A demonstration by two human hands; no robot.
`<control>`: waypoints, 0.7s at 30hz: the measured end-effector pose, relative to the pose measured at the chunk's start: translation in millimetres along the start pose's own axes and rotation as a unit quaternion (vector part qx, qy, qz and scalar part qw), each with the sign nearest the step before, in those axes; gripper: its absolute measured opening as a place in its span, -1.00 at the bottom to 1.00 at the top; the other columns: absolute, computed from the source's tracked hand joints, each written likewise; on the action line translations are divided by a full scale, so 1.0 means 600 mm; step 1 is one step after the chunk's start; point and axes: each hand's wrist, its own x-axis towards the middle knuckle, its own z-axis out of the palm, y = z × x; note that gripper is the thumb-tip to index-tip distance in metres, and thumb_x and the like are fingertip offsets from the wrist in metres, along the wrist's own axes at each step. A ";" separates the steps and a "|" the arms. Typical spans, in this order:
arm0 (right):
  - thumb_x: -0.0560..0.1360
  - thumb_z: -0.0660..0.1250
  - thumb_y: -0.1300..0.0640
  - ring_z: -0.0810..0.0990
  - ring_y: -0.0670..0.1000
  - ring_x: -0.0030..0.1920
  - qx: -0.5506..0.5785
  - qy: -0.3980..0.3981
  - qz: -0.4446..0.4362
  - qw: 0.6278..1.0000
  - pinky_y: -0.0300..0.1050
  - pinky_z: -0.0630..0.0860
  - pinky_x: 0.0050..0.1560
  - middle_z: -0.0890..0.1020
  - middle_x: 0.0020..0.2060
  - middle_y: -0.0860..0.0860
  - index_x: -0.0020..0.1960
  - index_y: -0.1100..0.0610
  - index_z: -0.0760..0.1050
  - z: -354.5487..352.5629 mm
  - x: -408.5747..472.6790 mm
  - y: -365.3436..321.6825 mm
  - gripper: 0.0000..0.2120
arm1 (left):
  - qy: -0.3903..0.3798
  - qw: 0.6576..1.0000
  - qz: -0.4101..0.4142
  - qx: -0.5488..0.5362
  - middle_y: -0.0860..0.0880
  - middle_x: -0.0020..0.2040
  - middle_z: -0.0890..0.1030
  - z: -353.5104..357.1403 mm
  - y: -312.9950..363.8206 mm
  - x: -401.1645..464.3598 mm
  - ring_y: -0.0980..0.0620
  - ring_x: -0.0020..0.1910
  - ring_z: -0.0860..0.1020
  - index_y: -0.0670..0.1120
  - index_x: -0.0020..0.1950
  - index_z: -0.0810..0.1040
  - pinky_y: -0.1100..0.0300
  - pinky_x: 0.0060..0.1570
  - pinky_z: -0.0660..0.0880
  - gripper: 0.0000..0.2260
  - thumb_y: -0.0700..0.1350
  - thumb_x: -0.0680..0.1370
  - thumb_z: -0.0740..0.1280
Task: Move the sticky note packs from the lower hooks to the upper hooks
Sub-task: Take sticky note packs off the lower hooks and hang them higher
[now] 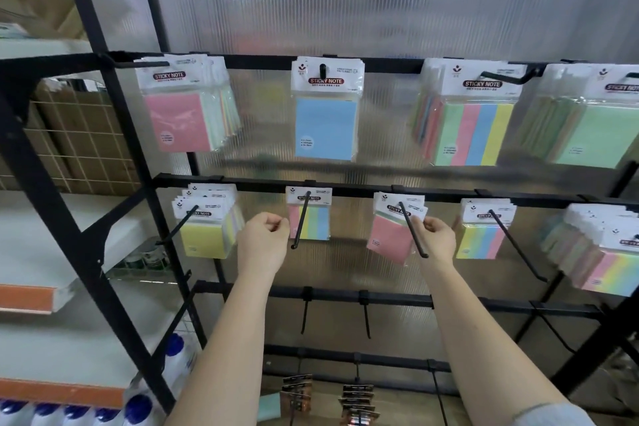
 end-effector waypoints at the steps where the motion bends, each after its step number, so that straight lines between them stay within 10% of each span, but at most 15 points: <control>1: 0.58 0.25 0.13 0.52 0.09 -0.09 0.000 -0.012 -0.004 1.000 -0.09 0.42 -0.18 0.60 -0.11 0.19 -0.07 0.22 0.48 -0.003 -0.003 0.001 -0.85 | -0.004 1.000 0.001 0.005 0.04 -0.09 0.55 0.001 0.000 0.001 0.09 -0.12 0.47 -0.09 0.04 0.55 0.28 -0.25 0.30 -0.88 -0.11 0.58 0.26; 14: 0.61 0.14 0.09 0.42 -0.04 -0.29 -0.048 -0.026 -0.075 0.996 -0.18 0.33 -0.32 0.48 -0.26 0.01 -0.10 0.14 0.41 -0.074 -0.118 -0.006 -0.82 | -0.080 0.994 0.011 0.067 -0.04 0.10 0.55 0.037 0.003 0.068 0.13 -0.22 0.41 -0.14 0.19 0.50 0.34 -0.39 0.25 -0.81 -0.15 0.60 0.21; 21: 0.60 0.14 0.10 0.40 -0.07 -0.35 -0.121 0.003 -0.072 0.990 -0.18 0.28 -0.38 0.50 -0.33 -0.01 -0.14 0.21 0.45 -0.117 -0.144 -0.031 -0.76 | -0.150 0.985 -0.027 0.079 -0.03 -0.11 0.59 0.067 0.004 0.119 0.11 -0.32 0.47 -0.15 0.12 0.53 0.24 -0.42 0.30 -0.73 0.00 0.61 0.19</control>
